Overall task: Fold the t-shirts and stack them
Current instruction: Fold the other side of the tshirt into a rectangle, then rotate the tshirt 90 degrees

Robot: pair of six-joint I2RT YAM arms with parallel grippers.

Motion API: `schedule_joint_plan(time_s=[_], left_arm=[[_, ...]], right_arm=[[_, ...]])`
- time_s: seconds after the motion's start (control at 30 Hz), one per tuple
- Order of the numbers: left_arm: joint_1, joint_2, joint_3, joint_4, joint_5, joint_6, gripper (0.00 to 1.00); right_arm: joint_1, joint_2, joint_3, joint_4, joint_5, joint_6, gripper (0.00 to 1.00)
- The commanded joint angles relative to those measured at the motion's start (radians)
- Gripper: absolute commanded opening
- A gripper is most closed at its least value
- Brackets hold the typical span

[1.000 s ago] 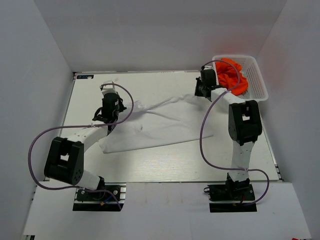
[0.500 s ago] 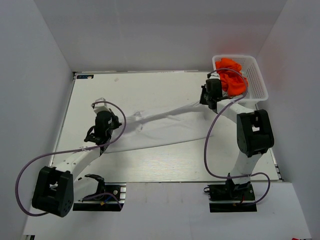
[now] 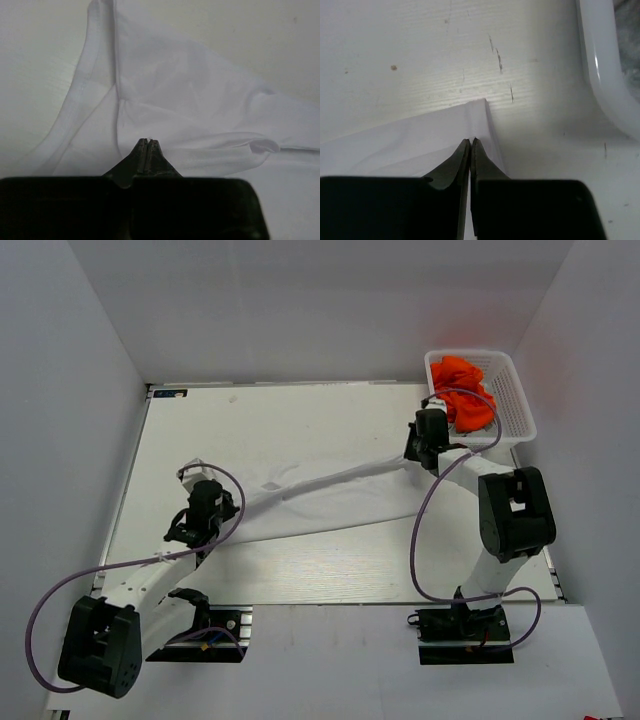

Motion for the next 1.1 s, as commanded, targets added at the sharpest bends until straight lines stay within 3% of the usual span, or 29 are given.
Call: schedule_joint_plan(time_s=[0.0,0.03,0.07,0.1,0.13,0.27,0.33,0.47,0.6,0.8,1.07], left_arm=[[-0.004,-0.022,0.069,-0.229,0.033,-0.162,0.00],[-0.004,-0.035,0.089,-0.365,0.060,-0.184,0.04],[-0.004,-0.045,0.103,-0.418,0.086,-0.196,0.43],[-0.004,-0.060,0.113,-0.462,0.128,-0.217,0.76],[-0.004,-0.094,0.113,-0.532,0.148,-0.228,1.00],[-0.004,-0.184,0.113,-0.556,0.246,-0.228,1.00],[-0.004,-0.194,0.113,-0.495,0.272,-0.208,1.00],[-0.004,-0.110,0.155,-0.273,0.300,-0.164,1.00],[-0.004,0.123,0.238,-0.188,0.231,-0.135,1.00],[0.014,0.517,0.467,-0.280,0.200,-0.124,1.00],[0.014,0.885,0.707,-0.351,0.116,-0.133,1.00]], right_arm=[[-0.005,-0.094,-0.056,-0.006,0.029,0.077,0.07],[-0.007,-0.132,-0.073,-0.023,0.048,0.092,0.13],[-0.004,-0.151,-0.135,-0.023,0.070,0.108,0.28],[-0.007,-0.193,-0.156,-0.024,0.104,0.153,0.57],[-0.008,-0.232,-0.173,-0.049,0.128,0.163,0.64],[-0.005,-0.327,-0.227,-0.067,0.129,0.151,0.90],[-0.002,-0.352,-0.217,-0.064,0.098,0.134,0.90],[0.018,-0.271,-0.167,-0.019,-0.164,0.088,0.90],[0.064,-0.145,-0.087,0.009,-0.289,0.093,0.90],[0.093,-0.004,-0.024,-0.011,-0.310,0.134,0.90],[0.156,-0.120,-0.255,-0.044,-0.313,0.163,0.90]])
